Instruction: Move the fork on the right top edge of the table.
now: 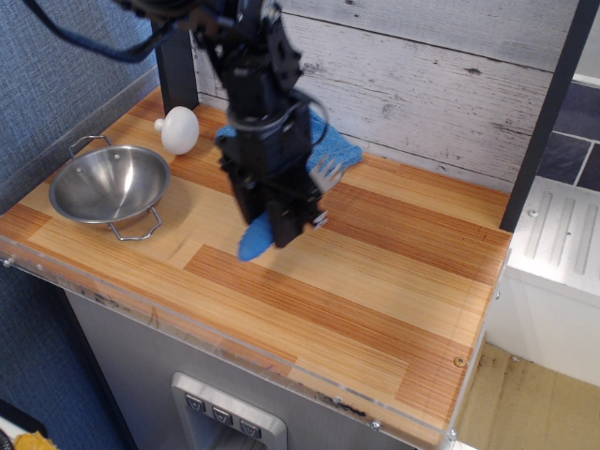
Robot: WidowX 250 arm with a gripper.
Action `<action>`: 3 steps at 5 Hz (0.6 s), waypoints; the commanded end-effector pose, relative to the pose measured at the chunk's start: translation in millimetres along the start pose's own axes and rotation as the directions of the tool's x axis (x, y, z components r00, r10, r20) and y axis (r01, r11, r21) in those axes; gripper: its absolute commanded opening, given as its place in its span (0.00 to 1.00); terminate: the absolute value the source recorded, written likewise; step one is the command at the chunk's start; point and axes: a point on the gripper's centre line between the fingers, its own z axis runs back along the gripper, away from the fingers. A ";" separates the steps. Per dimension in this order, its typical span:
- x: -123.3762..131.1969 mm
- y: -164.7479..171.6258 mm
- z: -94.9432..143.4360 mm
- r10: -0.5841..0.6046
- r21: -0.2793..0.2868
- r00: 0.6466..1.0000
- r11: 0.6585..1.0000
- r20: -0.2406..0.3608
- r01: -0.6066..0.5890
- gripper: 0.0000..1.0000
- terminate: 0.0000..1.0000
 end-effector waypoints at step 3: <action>45.3 -77.9 0.1 -0.012 -0.228 0.995 0.973 0.100 0.035 0.00 0.00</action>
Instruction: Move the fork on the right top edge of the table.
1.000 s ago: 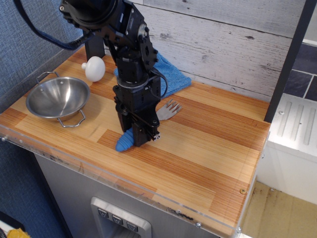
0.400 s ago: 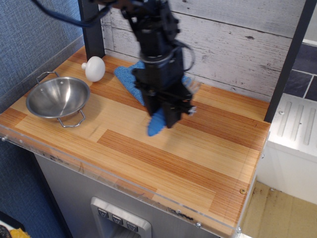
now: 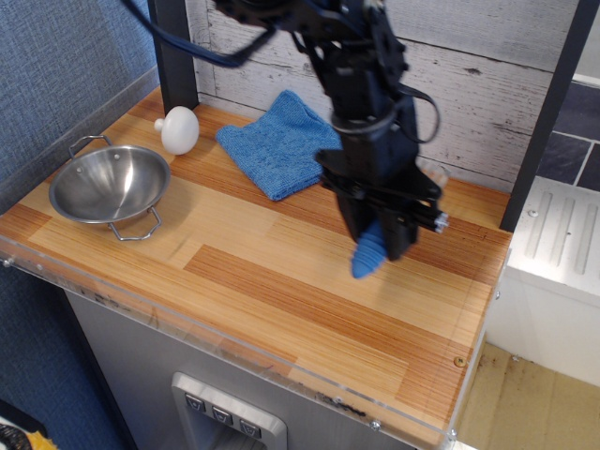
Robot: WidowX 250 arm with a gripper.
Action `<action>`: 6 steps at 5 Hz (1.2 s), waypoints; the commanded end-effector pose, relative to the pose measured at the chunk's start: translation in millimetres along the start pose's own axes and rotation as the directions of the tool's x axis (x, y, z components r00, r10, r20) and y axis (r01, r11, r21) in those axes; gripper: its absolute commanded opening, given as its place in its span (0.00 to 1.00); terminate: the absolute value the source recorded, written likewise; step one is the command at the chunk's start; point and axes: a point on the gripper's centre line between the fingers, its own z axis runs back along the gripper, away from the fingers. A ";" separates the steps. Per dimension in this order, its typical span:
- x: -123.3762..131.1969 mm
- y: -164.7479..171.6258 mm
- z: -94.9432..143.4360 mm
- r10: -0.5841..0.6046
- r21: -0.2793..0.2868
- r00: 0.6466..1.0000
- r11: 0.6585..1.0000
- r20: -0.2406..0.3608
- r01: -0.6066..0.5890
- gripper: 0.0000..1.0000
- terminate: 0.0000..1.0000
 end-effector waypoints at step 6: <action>23.9 -6.5 -22.7 0.009 -0.090 1.000 0.996 0.018 -0.008 1.00 0.00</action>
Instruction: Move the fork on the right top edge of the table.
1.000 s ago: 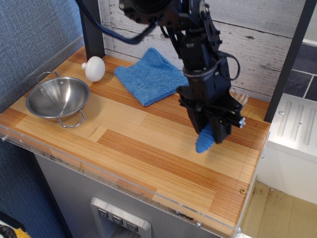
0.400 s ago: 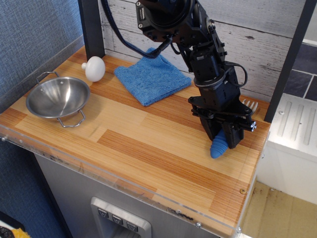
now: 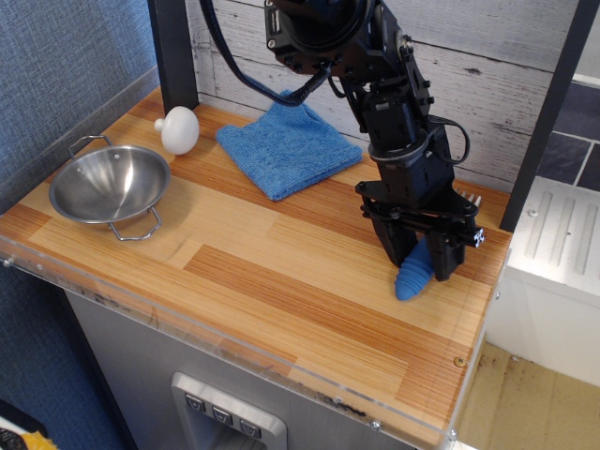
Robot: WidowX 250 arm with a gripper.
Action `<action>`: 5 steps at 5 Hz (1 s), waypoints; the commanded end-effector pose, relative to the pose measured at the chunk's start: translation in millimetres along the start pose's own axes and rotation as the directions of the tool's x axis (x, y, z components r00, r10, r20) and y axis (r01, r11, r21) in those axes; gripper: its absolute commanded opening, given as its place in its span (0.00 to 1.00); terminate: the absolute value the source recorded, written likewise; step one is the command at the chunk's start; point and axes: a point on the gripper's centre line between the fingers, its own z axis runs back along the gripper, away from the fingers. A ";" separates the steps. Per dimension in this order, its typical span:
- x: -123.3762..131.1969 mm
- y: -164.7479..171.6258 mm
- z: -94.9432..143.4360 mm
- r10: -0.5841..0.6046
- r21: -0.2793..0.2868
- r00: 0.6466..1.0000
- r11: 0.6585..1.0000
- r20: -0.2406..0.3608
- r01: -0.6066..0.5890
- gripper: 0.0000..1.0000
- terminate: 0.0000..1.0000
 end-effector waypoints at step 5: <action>-11.9 -22.4 104.9 -0.097 0.126 0.981 0.989 0.171 0.076 1.00 0.00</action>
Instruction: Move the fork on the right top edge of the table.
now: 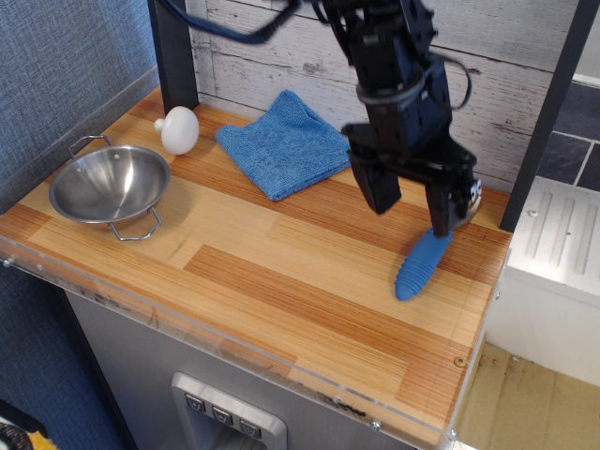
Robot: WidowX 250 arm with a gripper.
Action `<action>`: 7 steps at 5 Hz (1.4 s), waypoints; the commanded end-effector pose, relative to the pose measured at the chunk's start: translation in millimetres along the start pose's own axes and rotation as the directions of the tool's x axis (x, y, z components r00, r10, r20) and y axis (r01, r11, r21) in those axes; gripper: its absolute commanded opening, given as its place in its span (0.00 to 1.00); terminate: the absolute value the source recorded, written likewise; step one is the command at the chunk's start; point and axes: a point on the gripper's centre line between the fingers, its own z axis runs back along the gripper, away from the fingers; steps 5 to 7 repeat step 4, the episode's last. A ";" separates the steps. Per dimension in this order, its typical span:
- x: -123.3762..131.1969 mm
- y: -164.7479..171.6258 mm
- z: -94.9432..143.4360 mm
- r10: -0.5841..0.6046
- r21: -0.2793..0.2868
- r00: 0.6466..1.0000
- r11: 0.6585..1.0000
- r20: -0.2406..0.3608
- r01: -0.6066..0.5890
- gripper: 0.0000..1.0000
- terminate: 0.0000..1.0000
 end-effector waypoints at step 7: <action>-3.9 -7.0 42.6 -0.036 0.023 0.996 0.999 0.082 0.034 1.00 1.00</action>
